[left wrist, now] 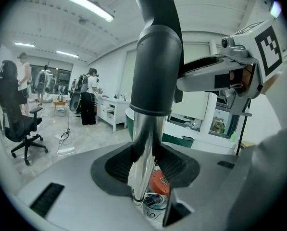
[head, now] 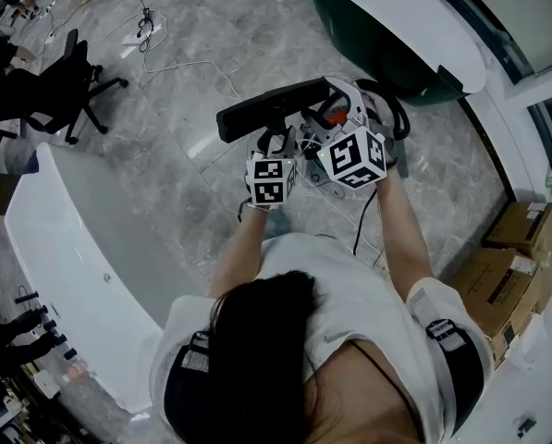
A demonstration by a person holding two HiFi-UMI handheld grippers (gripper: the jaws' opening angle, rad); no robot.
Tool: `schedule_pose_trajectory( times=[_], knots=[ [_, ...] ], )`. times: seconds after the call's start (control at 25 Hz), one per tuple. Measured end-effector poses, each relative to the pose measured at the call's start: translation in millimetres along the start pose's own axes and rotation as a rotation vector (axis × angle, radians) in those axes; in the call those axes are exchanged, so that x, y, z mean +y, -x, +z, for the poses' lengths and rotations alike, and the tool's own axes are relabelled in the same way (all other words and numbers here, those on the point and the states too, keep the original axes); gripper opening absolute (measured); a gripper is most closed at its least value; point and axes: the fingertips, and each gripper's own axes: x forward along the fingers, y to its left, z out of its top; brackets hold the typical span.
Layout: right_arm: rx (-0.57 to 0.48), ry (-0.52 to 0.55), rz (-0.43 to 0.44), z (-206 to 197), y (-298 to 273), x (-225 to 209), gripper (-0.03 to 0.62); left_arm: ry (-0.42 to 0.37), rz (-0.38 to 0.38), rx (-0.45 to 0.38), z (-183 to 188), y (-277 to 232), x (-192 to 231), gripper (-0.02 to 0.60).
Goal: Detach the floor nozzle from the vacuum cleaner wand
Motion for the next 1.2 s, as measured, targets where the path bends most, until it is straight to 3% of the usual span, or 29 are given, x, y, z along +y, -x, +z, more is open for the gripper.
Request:
schedule_pose_trajectory(
  times=[0.4,0.92,1.2],
  knots=[
    [-0.007,0.09,0.096,4,-17,8,0.284,0.014,-0.015,0.0,0,1,0,0.153],
    [-0.029,0.337,0.199,11,-29,18,0.284,-0.017,-0.085,-0.011,-3,2,-10,0.155],
    [-0.026,0.406,0.223,18,-35,27,0.282,-0.024,-0.113,-0.011,-3,3,-10,0.155]
  ],
)
